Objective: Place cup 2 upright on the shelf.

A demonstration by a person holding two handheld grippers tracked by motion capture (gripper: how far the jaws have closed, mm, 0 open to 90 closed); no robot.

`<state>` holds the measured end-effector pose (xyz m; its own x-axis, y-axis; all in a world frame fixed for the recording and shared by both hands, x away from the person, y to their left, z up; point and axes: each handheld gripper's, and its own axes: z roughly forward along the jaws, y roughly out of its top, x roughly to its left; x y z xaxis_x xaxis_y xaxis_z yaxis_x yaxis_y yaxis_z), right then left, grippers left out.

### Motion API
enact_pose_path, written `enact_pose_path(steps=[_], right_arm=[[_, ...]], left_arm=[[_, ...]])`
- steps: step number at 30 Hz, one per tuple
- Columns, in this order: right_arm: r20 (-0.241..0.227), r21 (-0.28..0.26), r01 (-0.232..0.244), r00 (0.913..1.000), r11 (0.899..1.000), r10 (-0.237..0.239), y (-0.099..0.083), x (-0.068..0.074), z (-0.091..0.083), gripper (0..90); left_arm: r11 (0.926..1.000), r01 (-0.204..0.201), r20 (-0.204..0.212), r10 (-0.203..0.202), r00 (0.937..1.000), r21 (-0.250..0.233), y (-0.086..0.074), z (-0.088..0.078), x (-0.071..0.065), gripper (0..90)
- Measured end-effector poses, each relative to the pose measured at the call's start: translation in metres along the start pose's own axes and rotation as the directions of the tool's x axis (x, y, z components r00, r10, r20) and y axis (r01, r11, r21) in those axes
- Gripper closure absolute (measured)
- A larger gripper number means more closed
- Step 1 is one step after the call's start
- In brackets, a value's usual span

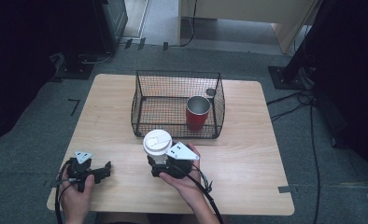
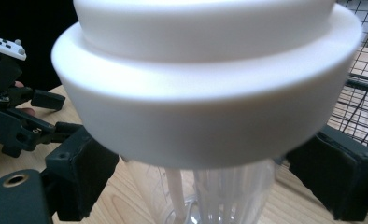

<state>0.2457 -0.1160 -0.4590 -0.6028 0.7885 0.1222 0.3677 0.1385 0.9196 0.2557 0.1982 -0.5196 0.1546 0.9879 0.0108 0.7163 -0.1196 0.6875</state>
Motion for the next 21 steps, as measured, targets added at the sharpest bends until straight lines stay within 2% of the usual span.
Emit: enact_pose_path(steps=[15, 21], right_arm=[[0.028, -0.024, -0.017, 0.9995, 1.000, 0.018, 0.0075, 0.0059, 0.0090, 14.0], [0.054, -0.044, -0.012, 0.9984, 0.999, 0.015, 0.0072, 0.0074, 0.0095, 15.5]], left_arm=[[1.0000, 0.000, 0.000, 0.000, 1.0000, 0.000, 0.0000, 0.0000, 0.0000, 0.0], [1.0000, 0.001, 0.000, -0.001, 1.0000, -0.001, 0.0000, 0.0001, -0.0001, 0.0]])
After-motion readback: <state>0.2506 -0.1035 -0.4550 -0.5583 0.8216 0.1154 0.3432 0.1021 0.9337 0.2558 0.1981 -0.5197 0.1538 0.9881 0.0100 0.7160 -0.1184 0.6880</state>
